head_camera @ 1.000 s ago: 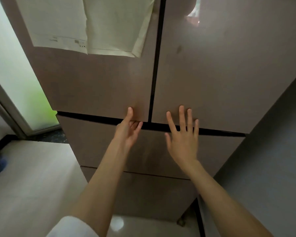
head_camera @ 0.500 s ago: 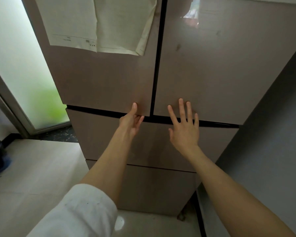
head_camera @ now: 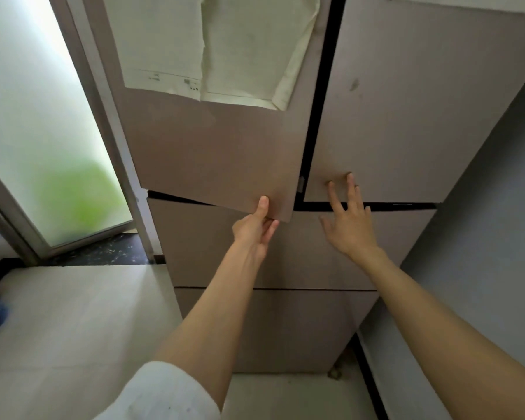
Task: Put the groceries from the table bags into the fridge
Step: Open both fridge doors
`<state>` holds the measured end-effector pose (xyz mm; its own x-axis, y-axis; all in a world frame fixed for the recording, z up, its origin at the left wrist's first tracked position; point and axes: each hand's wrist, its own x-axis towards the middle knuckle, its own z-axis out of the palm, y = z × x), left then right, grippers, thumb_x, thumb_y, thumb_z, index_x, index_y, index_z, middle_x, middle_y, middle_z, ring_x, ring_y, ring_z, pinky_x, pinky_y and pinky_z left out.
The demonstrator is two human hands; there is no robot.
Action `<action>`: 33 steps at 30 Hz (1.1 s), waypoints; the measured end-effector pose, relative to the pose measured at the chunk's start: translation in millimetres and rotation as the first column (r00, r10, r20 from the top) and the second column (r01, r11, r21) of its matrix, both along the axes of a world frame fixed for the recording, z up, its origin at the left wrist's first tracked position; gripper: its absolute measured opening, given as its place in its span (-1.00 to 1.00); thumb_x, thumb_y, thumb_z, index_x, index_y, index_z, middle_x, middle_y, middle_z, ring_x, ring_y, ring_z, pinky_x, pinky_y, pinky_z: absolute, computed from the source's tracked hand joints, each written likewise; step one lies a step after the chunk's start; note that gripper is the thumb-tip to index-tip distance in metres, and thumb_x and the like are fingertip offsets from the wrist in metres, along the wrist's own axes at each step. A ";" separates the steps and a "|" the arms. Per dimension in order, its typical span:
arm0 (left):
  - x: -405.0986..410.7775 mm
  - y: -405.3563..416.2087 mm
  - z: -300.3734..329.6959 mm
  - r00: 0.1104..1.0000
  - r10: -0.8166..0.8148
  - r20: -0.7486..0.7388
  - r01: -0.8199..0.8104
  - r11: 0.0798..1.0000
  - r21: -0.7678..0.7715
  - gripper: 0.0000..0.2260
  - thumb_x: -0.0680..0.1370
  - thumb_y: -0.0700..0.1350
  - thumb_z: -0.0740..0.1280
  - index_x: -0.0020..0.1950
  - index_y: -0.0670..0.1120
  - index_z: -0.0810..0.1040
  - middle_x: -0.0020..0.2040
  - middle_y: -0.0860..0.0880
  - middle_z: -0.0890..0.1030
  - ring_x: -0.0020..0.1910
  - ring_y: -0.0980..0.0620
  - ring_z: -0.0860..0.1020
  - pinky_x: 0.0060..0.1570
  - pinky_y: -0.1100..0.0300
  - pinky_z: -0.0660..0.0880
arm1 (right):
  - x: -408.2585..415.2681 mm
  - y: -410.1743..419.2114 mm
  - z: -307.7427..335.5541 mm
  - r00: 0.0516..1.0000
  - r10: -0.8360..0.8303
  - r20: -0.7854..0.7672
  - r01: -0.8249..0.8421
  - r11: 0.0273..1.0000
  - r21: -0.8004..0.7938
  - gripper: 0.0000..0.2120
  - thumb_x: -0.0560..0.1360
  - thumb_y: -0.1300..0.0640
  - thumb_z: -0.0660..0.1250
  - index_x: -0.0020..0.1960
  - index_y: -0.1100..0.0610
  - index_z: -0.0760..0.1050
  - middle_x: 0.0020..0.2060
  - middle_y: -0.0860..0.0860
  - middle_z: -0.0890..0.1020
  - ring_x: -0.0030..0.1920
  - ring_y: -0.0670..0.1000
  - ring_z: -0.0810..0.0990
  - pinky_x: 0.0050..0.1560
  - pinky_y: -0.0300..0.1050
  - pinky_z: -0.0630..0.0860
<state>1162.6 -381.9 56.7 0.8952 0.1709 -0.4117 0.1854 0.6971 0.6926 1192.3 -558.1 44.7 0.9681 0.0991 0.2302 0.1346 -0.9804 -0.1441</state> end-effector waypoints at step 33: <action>-191.7 232.5 -3.2 0.935 0.306 0.182 -0.356 0.790 0.499 -0.85 0.57 -0.13 0.23 -0.07 -0.13 0.58 -0.05 -0.10 0.59 -0.02 -0.02 0.54 -0.01 0.19 0.47 | -200.6 205.2 24.0 0.898 0.362 0.251 -0.420 0.533 0.735 -0.59 0.55 0.11 0.25 0.39 0.06 0.33 0.28 0.01 0.44 0.27 -0.07 0.41 0.32 -0.12 0.36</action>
